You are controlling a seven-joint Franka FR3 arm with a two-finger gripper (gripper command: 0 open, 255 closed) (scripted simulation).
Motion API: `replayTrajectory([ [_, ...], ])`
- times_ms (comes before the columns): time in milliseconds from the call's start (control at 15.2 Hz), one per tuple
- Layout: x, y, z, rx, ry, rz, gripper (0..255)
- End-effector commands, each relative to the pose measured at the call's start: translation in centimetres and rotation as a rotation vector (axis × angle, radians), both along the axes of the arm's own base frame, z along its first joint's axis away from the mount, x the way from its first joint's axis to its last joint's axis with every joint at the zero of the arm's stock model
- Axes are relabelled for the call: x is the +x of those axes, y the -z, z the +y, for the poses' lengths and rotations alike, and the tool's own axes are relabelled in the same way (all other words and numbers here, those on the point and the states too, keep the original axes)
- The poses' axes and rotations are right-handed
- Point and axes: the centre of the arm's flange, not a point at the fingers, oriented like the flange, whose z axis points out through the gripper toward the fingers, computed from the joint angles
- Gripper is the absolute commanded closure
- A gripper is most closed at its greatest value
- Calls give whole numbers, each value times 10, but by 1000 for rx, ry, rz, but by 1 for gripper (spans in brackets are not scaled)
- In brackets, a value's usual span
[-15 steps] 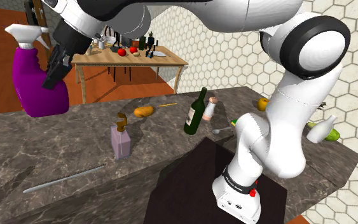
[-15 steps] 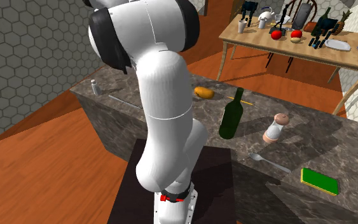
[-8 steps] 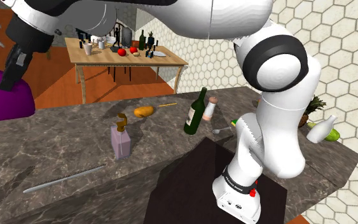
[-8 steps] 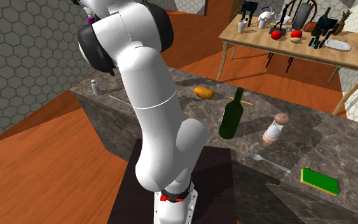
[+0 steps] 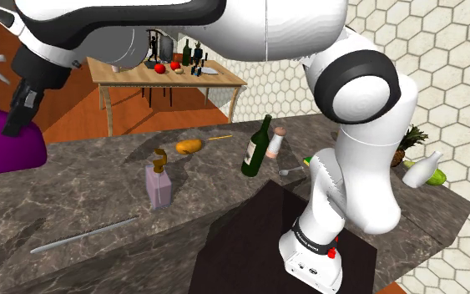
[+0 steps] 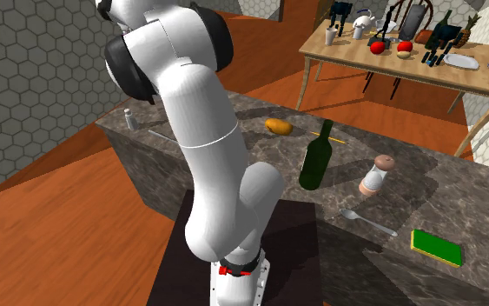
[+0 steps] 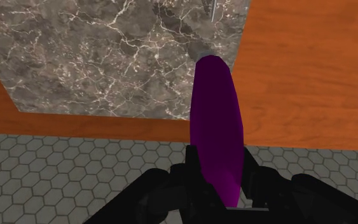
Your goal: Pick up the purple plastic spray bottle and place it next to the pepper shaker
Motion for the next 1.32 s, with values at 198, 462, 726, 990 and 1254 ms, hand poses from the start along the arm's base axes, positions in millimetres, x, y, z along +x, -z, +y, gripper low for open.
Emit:
replayTrajectory([
  [198,1,27,-1,0,0,-1,255],
  [462,1,48,-1,0,0,-1,255],
  [726,1,69,-1,0,0,-1,255],
  [990,1,90,-1,0,0,-1,255],
  [1254,1,111,-1,0,0,-1,255],
])
